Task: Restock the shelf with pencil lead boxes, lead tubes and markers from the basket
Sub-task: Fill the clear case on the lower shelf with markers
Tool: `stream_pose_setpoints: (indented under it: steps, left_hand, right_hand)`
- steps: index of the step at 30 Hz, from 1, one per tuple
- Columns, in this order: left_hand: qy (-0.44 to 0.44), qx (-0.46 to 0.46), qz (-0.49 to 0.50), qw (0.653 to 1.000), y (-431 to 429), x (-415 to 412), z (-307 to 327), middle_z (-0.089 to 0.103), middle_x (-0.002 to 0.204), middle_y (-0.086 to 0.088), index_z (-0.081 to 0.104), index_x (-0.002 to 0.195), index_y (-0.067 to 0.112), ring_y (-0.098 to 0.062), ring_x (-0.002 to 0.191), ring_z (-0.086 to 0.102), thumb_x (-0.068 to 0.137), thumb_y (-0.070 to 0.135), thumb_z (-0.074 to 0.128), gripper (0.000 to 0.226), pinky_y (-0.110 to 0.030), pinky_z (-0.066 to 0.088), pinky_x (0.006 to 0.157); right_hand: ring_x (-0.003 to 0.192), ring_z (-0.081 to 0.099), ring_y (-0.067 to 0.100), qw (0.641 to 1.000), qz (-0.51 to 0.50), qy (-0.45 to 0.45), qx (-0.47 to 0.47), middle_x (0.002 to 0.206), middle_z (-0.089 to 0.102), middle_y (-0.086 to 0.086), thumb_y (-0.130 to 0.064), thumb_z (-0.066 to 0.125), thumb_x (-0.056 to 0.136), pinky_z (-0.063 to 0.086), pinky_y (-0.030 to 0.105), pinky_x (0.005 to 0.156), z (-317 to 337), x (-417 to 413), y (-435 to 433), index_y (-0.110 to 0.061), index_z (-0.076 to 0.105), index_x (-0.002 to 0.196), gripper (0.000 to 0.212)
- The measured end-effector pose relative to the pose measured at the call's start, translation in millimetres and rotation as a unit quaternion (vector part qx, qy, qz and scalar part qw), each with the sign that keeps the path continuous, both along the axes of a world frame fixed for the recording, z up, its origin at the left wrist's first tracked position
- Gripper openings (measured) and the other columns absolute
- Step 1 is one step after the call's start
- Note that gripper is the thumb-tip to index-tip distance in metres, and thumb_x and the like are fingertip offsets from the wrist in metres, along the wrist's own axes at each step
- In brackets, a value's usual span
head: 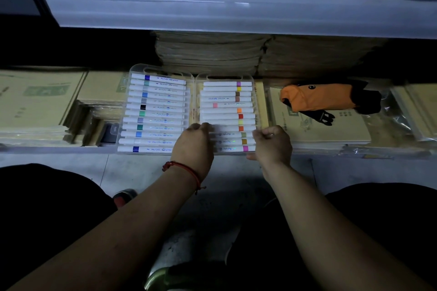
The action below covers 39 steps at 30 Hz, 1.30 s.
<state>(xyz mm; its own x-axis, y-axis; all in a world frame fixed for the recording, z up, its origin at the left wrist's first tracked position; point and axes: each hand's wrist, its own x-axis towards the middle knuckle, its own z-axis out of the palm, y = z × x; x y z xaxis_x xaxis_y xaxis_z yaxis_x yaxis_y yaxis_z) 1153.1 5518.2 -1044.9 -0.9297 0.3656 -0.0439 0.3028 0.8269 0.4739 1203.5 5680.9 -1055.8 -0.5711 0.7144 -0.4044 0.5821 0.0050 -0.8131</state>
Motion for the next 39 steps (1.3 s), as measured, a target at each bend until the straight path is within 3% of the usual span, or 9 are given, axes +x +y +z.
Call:
stream_pose_setpoints:
  steps: [7,10,15,20,26,32,35,37,39]
  left_hand:
    - [-0.057,0.107,0.027,0.992,-10,-14,-8,0.054,0.114,-0.009,0.067,0.117,0.013,-0.028,0.08,0.069,0.095,0.009,0.06,0.023,-0.041,0.061,0.078]
    - [-0.061,0.11,0.006,0.992,-14,-20,-12,0.054,0.111,-0.008,0.07,0.121,0.017,-0.026,0.083,0.068,0.097,0.016,0.062,0.025,-0.039,0.057,0.084]
    - [-0.024,0.141,-0.084,0.986,-17,-19,-4,0.069,0.102,-0.006,0.072,0.119,0.017,-0.02,0.085,0.068,0.099,0.02,0.059,0.024,-0.031,0.054,0.079]
    - [0.063,0.115,-0.126,0.983,-17,-20,6,0.068,0.093,-0.01,0.071,0.11,0.007,-0.029,0.085,0.065,0.097,0.018,0.051,0.026,-0.028,0.044,0.074]
    - [0.124,0.147,-0.089,0.977,-36,-25,27,0.068,0.095,-0.009,0.069,0.113,0.005,-0.025,0.083,0.063,0.099,0.017,0.057,0.022,-0.02,0.04,0.073]
    - [0.115,0.138,-0.132,0.975,-56,-18,36,0.07,0.092,-0.003,0.072,0.115,0.009,-0.019,0.084,0.064,0.097,0.021,0.063,0.023,-0.018,0.04,0.076]
    - [0.102,0.145,-0.132,0.975,-64,-12,38,0.068,0.09,0.001,0.072,0.118,0.014,-0.015,0.082,0.061,0.097,0.03,0.058,0.031,-0.024,0.045,0.076]
    - [0.105,0.152,-0.137,0.973,-70,-9,41,0.067,0.09,0.003,0.072,0.118,0.016,-0.009,0.081,0.058,0.098,0.031,0.058,0.029,-0.021,0.044,0.076]
    - [0.105,0.153,-0.141,0.972,-77,-7,43,0.066,0.091,0.008,0.072,0.118,0.017,-0.006,0.08,0.056,0.099,0.026,0.061,0.023,-0.013,0.041,0.075]
  right_hand:
    - [0.073,0.072,0.023,1.0,0.003,-0.001,0.015,0.109,0.069,0.006,-0.022,0.063,0.098,0.063,0.037,0.06,-1,0,-1,-0.016,0.057,0.099,0.009]
    - [0.077,0.072,0.023,1.0,0.003,-0.001,0.015,0.11,0.069,0.007,-0.021,0.064,0.098,0.064,0.038,0.06,-2,-1,-1,-0.015,0.057,0.099,0.009]
    - [0.077,0.073,0.028,1.0,0.0,0.001,0.005,0.11,0.068,0.007,-0.02,0.065,0.098,0.064,0.038,0.06,0,-1,0,-0.014,0.058,0.098,0.009]
    - [0.087,0.073,0.03,1.0,-0.001,0.0,-0.001,0.111,0.069,0.008,-0.02,0.066,0.097,0.064,0.037,0.059,4,-2,-1,-0.015,0.058,0.095,0.01]
    - [0.088,0.072,0.031,1.0,0.0,0.007,-0.031,0.105,0.065,0.007,-0.014,0.067,0.096,0.064,0.04,0.062,9,0,1,-0.01,0.059,0.099,0.009]
    - [0.086,0.073,0.034,0.999,0.022,-0.005,-0.043,0.104,0.065,0.008,-0.01,0.067,0.093,0.064,0.046,0.072,16,5,-1,-0.019,0.056,0.085,0.017]
    - [0.088,0.069,0.03,0.996,0.09,-0.022,-0.019,0.088,0.062,0.001,-0.014,0.067,0.092,0.059,0.05,0.086,22,6,-2,-0.019,0.056,0.081,0.016]
    - [0.101,0.064,0.028,0.988,0.147,-0.043,0.013,0.1,0.063,-0.001,-0.019,0.063,0.095,0.055,0.041,0.089,32,10,-4,-0.018,0.061,0.101,0.006]
    - [0.108,0.061,0.026,0.98,0.166,-0.043,0.097,0.121,0.061,0.006,-0.023,0.06,0.098,0.047,0.031,0.084,41,13,-3,-0.011,0.057,0.13,0.034]
